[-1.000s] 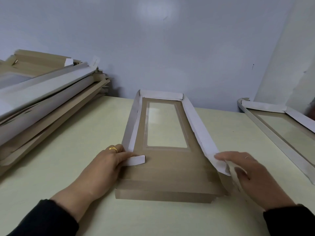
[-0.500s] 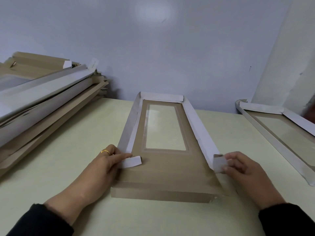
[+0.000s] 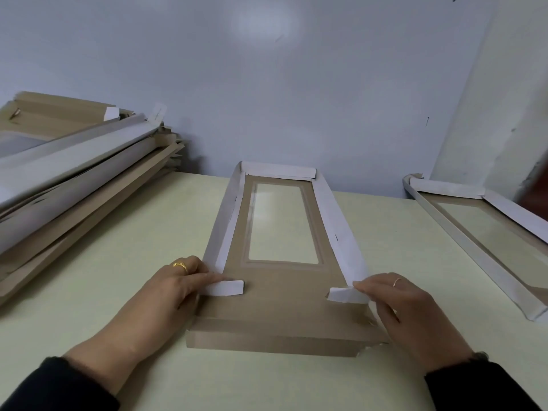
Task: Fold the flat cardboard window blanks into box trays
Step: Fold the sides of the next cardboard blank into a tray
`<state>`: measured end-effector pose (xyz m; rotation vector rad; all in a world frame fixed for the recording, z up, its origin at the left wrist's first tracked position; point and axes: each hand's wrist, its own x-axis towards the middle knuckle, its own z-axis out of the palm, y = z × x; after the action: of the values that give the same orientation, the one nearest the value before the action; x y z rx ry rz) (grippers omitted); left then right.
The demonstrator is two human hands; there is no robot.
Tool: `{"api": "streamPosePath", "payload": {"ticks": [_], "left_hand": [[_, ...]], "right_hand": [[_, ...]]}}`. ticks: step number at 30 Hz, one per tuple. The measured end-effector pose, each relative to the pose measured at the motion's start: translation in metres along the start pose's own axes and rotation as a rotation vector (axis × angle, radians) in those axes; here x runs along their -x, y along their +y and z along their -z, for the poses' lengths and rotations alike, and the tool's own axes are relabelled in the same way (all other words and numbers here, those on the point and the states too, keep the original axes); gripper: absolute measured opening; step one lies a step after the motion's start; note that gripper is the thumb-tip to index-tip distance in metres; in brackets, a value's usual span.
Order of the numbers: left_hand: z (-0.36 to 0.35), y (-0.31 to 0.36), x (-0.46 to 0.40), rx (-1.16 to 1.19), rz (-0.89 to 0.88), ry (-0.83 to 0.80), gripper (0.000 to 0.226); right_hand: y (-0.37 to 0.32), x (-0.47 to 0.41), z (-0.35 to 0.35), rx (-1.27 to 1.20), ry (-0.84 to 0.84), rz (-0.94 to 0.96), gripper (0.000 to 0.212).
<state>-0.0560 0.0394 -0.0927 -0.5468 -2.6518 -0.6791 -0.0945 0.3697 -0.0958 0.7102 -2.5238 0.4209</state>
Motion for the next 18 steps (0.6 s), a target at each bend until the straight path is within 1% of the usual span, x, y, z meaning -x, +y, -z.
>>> {"api": "streamPosePath", "payload": {"ticks": [1,2,5,7,11,14,16,18], "left_hand": [[0.001,-0.001,0.001,-0.005,-0.008,-0.001,0.057],[0.001,-0.002,0.002,-0.005,-0.012,0.001,0.061],[-0.001,-0.005,0.006,0.078,0.020,-0.045,0.067],[-0.002,-0.005,0.008,0.173,0.073,-0.086,0.069],[-0.003,-0.006,0.008,0.260,0.133,-0.135,0.070],[-0.003,-0.007,0.008,0.290,0.168,-0.192,0.077],[-0.002,-0.007,0.009,0.308,0.193,-0.229,0.081],[0.000,-0.007,0.009,0.324,0.214,-0.246,0.080]], "right_hand": [[0.002,0.003,0.003,-0.009,-0.034,0.007,0.062],[0.004,0.005,0.005,-0.013,-0.073,0.018,0.070],[0.006,0.015,0.012,0.043,-0.185,0.085,0.079],[0.007,0.018,0.013,0.045,-0.233,0.107,0.080],[0.005,0.016,0.010,0.006,-0.222,0.074,0.077],[0.004,0.012,0.005,0.079,-0.156,0.109,0.072],[0.006,0.010,0.001,-0.001,-0.109,0.068,0.061],[0.004,0.007,-0.001,-0.173,-0.056,-0.058,0.045]]}}
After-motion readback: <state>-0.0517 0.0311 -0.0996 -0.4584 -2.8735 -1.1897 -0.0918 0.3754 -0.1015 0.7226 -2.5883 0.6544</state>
